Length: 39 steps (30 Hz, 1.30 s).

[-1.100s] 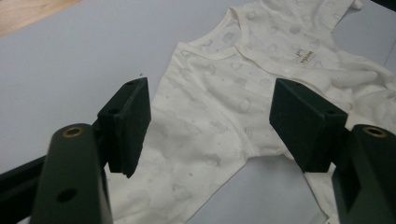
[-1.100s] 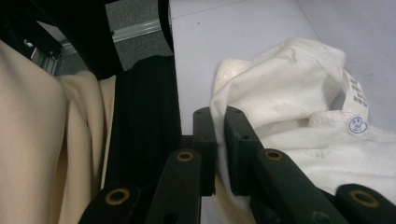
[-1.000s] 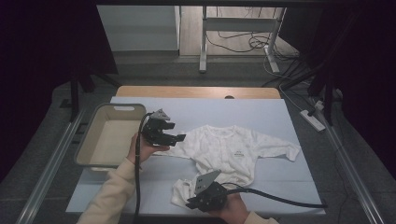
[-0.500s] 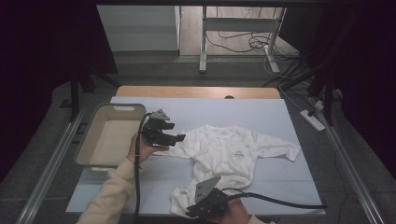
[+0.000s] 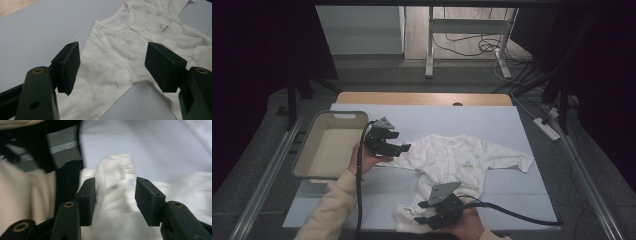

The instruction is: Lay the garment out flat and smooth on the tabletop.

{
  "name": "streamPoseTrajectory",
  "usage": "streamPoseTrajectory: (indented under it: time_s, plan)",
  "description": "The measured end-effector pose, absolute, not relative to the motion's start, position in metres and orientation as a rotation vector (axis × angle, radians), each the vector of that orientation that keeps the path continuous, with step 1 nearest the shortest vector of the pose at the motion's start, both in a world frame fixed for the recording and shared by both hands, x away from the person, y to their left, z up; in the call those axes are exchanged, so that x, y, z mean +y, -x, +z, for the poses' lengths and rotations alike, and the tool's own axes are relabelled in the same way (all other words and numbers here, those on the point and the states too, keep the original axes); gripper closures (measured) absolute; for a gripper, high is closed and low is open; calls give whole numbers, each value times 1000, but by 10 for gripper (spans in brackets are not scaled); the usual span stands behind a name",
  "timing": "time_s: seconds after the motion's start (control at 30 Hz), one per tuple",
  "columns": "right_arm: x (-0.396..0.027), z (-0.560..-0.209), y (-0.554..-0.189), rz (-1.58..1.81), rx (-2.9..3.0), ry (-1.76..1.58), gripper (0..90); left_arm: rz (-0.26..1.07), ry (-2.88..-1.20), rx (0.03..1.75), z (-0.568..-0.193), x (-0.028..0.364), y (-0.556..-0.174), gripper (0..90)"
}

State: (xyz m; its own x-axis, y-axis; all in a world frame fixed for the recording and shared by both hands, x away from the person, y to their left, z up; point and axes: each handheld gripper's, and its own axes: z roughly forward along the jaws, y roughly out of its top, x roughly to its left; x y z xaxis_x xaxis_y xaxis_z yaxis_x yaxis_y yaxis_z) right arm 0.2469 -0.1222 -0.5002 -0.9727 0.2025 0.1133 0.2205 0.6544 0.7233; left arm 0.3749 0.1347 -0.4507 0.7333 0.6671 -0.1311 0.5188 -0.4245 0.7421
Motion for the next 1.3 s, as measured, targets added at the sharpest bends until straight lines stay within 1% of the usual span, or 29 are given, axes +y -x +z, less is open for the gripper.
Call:
streamPoseTrajectory:
  time_s: [0.07, 0.4, 0.57, 0.93, 1.17, 1.23, 1.3]
  plan:
    - [-123, -500, -255, -1253, -2827, 398, 478, 233, -2124, 887, -451, 135, -375, 292]
    - [-127, -492, -276, -1359, -2769, 497, 465, 234, -2118, 895, -451, 136, -375, 291]
    - [-121, -505, -284, -1243, -2784, 573, 442, 234, -2121, 896, -451, 135, -376, 291]
    - [-97, -524, -285, -1122, -2886, 543, 430, 230, -2128, 897, -453, 134, -377, 289]
    - [-94, -528, -276, -1124, -2999, 455, 511, 234, -2130, 896, -453, 134, -376, 289]
    - [-94, -528, -275, -1129, -3012, 438, 574, 233, -2131, 897, -453, 134, -377, 289]
    - [-94, -527, -274, -1126, -3011, 435, 673, 232, -2133, 897, -454, 134, -377, 288]
